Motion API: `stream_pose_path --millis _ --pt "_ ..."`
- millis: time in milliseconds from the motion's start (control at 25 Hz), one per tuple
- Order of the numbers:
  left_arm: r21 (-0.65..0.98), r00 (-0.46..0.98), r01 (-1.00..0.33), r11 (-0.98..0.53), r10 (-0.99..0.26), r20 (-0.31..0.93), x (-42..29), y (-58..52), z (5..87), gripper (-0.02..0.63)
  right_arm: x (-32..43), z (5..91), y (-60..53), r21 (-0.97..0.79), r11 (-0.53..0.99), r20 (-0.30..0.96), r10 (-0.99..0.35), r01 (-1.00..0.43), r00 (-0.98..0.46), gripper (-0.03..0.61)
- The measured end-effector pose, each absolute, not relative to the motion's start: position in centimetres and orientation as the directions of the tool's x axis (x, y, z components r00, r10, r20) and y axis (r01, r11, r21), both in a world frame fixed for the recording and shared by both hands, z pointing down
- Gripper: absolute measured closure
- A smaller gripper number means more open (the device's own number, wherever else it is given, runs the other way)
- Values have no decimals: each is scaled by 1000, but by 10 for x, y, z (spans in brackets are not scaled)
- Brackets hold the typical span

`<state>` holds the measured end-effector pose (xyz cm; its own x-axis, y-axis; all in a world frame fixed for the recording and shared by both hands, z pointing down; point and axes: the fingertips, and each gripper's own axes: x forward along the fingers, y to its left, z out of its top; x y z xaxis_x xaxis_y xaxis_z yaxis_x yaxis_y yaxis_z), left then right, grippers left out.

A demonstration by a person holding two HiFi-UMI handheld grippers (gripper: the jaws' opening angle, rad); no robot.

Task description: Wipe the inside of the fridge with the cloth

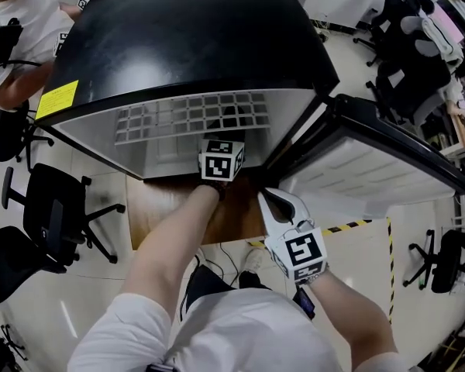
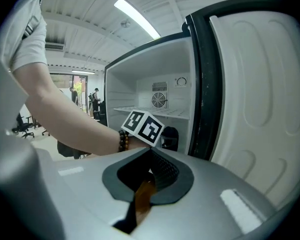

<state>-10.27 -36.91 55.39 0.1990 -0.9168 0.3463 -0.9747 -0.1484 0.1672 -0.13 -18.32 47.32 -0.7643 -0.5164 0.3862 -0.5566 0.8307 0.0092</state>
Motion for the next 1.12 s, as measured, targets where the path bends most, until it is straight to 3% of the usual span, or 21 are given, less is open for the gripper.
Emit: stream_pose_path --millis 360,1120 --pt "164 182 -977 -134 -927 329 -103 -407 550 492 6 469 -190 -22 837 363 -502 -546 -785 575" --pt "179 298 -950 -257 -918 261 -82 -415 550 523 17 470 -190 -58 836 355 -494 -546 -793 576"
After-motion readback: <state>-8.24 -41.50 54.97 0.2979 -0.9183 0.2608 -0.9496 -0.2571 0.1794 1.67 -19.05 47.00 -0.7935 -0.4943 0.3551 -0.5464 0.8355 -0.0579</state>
